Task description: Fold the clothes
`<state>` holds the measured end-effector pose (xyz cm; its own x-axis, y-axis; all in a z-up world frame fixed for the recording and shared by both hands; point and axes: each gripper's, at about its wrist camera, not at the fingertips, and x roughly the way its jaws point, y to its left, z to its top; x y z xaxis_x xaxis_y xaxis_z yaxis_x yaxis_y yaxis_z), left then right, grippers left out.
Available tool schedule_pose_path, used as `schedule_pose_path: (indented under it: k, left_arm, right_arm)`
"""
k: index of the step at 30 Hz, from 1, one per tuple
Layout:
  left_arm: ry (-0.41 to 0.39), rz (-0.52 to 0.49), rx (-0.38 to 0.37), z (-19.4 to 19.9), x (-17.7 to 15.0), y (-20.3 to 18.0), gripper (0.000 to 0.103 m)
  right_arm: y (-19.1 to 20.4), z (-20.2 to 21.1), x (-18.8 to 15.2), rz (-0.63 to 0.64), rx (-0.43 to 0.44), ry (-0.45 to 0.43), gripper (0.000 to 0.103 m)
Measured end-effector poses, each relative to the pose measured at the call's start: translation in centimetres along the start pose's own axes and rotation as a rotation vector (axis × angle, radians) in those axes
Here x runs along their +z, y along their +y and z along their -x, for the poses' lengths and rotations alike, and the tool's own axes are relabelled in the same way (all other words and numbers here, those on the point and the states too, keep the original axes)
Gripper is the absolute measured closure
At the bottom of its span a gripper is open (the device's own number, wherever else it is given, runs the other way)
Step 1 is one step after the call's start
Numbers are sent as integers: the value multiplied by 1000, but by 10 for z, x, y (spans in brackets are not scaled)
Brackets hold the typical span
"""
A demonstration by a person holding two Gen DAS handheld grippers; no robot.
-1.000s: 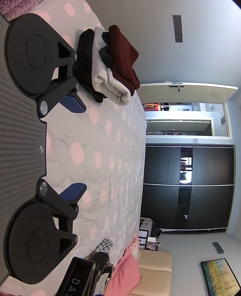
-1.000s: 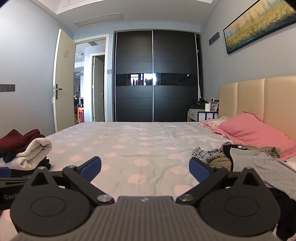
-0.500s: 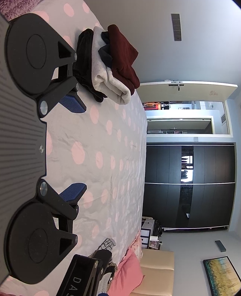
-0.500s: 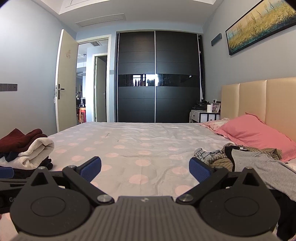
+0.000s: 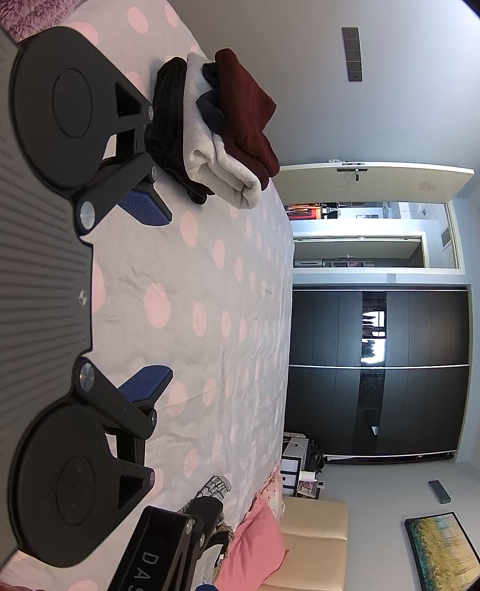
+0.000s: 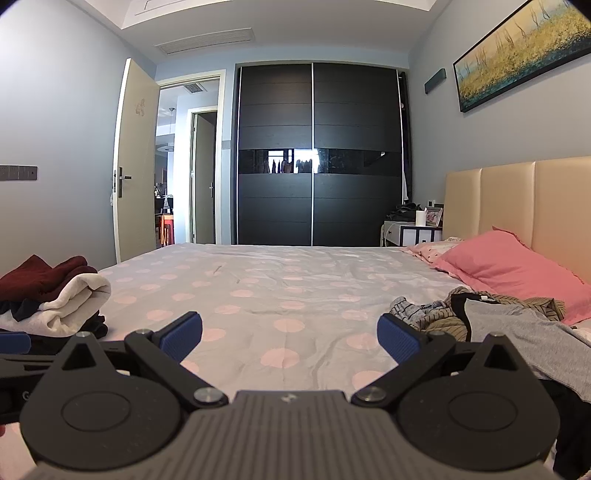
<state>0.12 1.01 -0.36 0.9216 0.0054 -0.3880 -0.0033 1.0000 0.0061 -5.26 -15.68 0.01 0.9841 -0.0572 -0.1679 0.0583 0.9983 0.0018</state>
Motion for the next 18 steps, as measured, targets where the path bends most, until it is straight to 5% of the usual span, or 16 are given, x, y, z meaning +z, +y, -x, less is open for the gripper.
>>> schedule_pose_path:
  k: [18]
  left_arm:
    - [7,-7,3,3,2,-3,20]
  right_arm:
    - [1,1,-1,4,0,-7,1]
